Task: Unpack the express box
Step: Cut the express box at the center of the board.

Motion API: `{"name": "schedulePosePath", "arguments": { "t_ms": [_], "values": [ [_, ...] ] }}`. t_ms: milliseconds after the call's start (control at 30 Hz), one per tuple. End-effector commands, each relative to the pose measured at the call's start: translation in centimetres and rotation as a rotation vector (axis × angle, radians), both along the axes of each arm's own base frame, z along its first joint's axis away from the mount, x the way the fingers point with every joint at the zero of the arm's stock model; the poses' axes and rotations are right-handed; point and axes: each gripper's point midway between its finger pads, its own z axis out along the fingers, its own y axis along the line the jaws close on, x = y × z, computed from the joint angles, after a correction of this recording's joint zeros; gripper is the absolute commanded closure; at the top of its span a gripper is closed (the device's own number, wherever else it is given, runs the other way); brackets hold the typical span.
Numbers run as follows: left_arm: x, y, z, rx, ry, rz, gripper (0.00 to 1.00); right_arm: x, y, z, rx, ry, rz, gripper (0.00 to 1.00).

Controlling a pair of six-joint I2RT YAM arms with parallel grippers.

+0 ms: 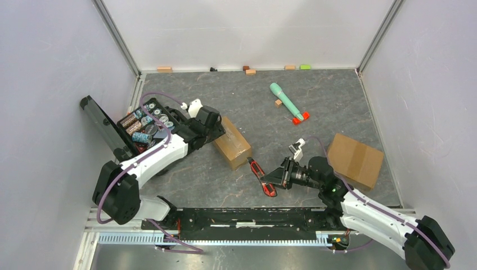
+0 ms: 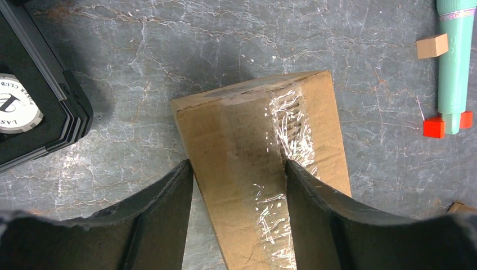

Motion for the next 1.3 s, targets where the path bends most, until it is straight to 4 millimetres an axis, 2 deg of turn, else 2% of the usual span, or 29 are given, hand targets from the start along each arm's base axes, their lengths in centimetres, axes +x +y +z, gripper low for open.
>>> {"name": "schedulePosePath", "arguments": {
  "t_ms": [0,300,1267],
  "values": [
    [-1.5,0.3,-1.5,0.018,0.06,-0.047,0.45,1.4,-0.2,1.3,0.05,-0.044,-0.048,1.0],
    [-1.9,0.0,-1.5,-0.01,0.069,-0.061,0.46,2.3,0.1,1.8,0.062,-0.066,-0.064,1.0],
    [-2.3,-0.8,-1.8,-0.055,0.08,-0.079,0.48,2.6,0.8,1.7,0.077,-0.069,-0.044,1.0]
  ]
}}
